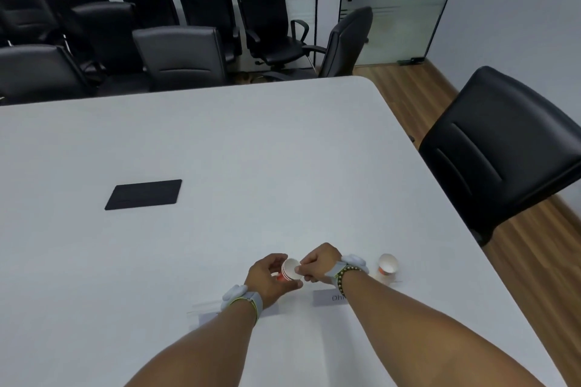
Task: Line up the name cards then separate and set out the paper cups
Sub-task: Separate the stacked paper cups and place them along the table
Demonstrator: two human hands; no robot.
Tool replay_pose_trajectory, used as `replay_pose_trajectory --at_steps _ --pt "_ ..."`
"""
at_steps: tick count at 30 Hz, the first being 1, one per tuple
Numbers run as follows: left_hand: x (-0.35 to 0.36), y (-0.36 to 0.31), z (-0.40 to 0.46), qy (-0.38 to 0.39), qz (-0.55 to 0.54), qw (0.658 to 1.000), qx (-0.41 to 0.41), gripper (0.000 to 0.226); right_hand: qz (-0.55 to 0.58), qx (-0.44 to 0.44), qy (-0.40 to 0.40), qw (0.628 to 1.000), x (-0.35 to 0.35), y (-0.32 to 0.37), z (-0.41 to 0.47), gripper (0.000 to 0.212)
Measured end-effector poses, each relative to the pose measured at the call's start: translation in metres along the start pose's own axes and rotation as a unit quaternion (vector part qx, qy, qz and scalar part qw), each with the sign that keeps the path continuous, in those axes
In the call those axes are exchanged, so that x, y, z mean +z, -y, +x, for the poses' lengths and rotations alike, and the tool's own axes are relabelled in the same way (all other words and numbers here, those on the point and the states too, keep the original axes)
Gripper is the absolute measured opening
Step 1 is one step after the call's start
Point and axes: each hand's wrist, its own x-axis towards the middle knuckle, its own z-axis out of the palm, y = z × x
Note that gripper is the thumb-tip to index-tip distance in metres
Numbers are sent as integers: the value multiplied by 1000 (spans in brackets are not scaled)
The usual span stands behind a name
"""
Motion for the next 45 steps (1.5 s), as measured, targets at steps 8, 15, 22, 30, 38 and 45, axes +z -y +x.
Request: replay_pose_trajectory --at_steps 8,15,22,30,38,45 --pt "-17 21 7 -31 -20 999 -24 67 146 21 -88 985 -5 6 14 9" --pt "-26 33 16 -37 -45 996 -65 62 -13 95 -112 989 -6 -32 29 18" --pt "-33 34 21 -35 -71 994 -77 62 -74 127 -104 984 3 -21 29 36" --pt "-29 29 21 -43 -54 997 -37 66 -76 -4 -50 996 34 37 33 60" --pt "-42 22 16 -47 -12 998 -27 60 -70 13 -14 997 49 61 40 9" --pt "-49 33 14 -81 13 996 -35 53 7 39 -43 998 55 65 49 17"
